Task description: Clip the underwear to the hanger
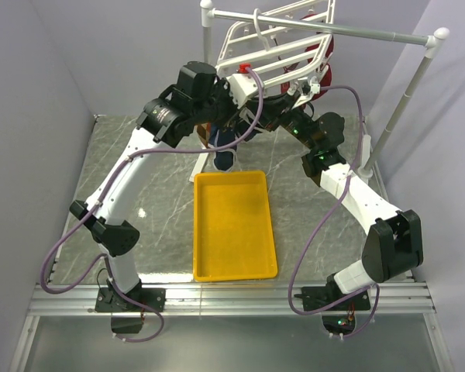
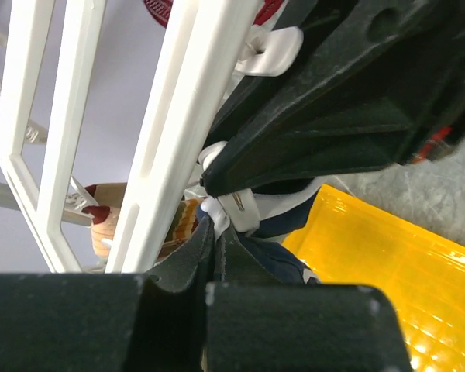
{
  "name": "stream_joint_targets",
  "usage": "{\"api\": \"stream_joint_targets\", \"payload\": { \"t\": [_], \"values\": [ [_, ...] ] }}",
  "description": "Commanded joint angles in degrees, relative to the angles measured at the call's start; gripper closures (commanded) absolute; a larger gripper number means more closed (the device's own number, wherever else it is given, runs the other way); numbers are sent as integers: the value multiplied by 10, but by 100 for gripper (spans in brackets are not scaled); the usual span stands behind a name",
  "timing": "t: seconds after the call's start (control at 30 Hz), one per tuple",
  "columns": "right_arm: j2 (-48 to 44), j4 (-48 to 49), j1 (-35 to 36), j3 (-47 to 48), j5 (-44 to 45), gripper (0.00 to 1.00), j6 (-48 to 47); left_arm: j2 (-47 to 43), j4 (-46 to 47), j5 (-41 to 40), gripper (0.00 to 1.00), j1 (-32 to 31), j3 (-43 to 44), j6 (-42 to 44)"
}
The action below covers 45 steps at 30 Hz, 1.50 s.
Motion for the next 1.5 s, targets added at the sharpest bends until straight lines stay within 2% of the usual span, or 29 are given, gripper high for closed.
{"api": "stream_joint_targets", "payload": {
  "t": [0.0, 0.27, 0.5, 0.57, 0.7, 0.8, 0.93, 1.07, 1.3, 1.47],
  "values": [
    [4, -70, 3, 8, -25, 100, -95, -14, -6, 120, 100, -15, 39, -15],
    [4, -66, 1, 5, -25, 100, -90, -14, -13, 173, 100, 2, 39, -26],
    [6, -48, -6, 7, -33, 100, -67, -22, -5, 165, 100, 16, 11, -18],
    [6, -52, -8, 7, -38, 100, -73, -26, -4, 152, 100, 18, 1, -14],
    [5, -62, -14, 5, -41, 100, -78, -44, -17, 87, 100, 21, -27, 48],
    [3, -63, -19, 6, -56, 100, -79, -64, -3, 52, 100, 33, -75, 66],
    [5, -51, -23, 9, -79, 100, -55, -65, 12, 19, 100, 36, -68, 59],
    [15, -30, -24, 20, -109, 100, -11, -63, 29, 32, 100, 37, -63, 54],
    [20, 8, -24, 15, -129, 100, 9, -37, 17, 59, 100, 35, -16, 51],
    [26, 17, -24, 16, -134, 100, 19, -35, 28, 67, 100, 35, -22, 57]
  ]
}}
